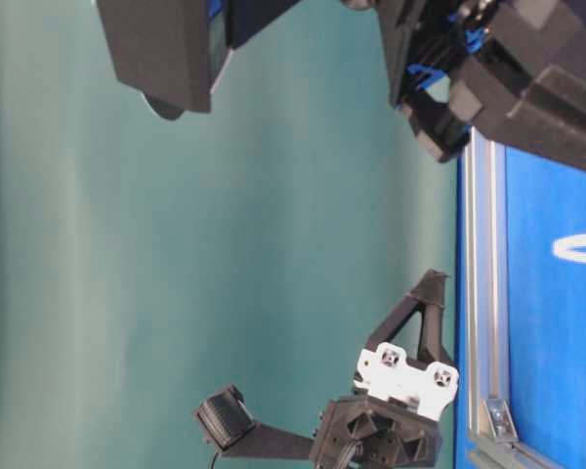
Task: Insert the wire through the string loop located in the center.
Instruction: 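Lift the USB cable with the right gripper, plug end pointing forward, then move the right gripper toward the white zip-tie loop on the frame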
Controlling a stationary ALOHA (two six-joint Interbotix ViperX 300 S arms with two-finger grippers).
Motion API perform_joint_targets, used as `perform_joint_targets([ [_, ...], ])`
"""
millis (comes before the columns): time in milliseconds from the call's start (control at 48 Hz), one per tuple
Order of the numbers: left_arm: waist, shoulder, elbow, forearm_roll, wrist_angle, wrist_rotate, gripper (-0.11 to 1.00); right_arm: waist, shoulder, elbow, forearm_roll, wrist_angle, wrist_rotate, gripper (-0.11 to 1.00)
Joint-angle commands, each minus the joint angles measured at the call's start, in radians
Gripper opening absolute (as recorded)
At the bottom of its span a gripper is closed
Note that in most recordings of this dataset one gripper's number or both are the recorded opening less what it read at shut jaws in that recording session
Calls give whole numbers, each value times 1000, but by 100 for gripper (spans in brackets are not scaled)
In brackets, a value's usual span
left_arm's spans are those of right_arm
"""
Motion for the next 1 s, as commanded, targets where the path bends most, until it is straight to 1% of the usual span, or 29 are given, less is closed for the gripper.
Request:
perform_joint_targets([
  [0,-2,-32,-6,3,-5,-2,2,3,-26,-15,0,-5,0,-2],
  [646,-3,-34,-2,3,-5,-2,2,3,-29,-9,0,-2,0,-2],
  [813,-8,-35,2,3,-6,-2,2,3,-61,26,2,20,2,-2],
  [979,-9,-35,3,3,-5,-2,2,3,-124,100,6,23,5,-2],
])
